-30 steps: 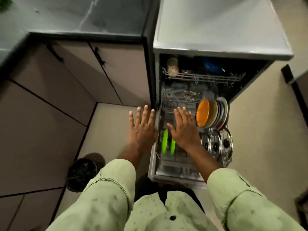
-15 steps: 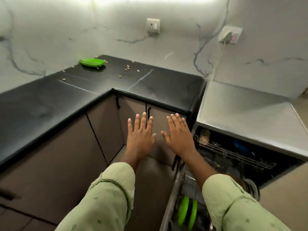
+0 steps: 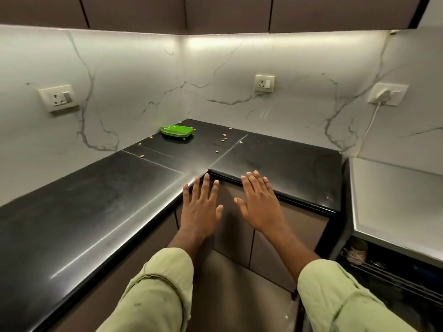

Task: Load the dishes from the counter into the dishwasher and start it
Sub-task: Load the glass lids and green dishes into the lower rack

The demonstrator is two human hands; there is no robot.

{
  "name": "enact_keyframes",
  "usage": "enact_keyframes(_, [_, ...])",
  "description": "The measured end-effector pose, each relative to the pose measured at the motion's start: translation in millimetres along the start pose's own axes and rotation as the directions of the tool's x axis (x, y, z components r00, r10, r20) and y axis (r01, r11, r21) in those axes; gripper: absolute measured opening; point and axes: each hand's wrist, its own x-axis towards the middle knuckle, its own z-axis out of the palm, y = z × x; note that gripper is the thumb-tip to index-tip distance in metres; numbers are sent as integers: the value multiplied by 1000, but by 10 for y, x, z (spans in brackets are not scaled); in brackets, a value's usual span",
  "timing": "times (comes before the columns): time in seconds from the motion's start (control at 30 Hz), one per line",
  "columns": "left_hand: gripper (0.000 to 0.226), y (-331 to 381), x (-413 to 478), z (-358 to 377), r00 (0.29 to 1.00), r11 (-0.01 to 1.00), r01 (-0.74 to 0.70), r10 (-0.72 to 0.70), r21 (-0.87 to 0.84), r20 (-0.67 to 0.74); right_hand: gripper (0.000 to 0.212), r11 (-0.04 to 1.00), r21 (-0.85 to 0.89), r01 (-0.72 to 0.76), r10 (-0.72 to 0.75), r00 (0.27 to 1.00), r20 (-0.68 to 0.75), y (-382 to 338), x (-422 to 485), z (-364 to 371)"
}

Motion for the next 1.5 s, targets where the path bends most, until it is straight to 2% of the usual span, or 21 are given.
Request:
enact_keyframes(0.37, [74,-757,511,427,994,996,81,-83,30,74,66,999,38,32,-35,996,82,-196,820,781])
enact_keyframes(0.63, [73,-1221,1527,675,985,988,150,-152,31,85,68,993,85,82,-91,990,109,-130,1838,1406])
enact_keyframes(0.83, [73,-1474,2239,838,960,970,240,-241,29,142,67,989,77,126,-137,978,157,72,2663,1892])
enact_keyframes(1.03, [74,-1958,2747,1154,928,951,305,-308,50,207,66,981,98,166,-182,966,181,-45,3320,2363])
enact_keyframes(1.27, [74,-2590,3574,1440,913,949,314,-308,24,266,68,976,94,196,-212,950,229,-155,4179,2838])
enact_keyframes(1.4, [78,-2919,3983,1586,916,961,276,-266,11,302,68,983,95,156,-174,959,224,-242,4622,3048])
enact_keyframes(1.5, [81,-3102,4191,1740,902,962,274,-257,-1,348,67,986,66,155,-168,939,301,-289,4827,3236])
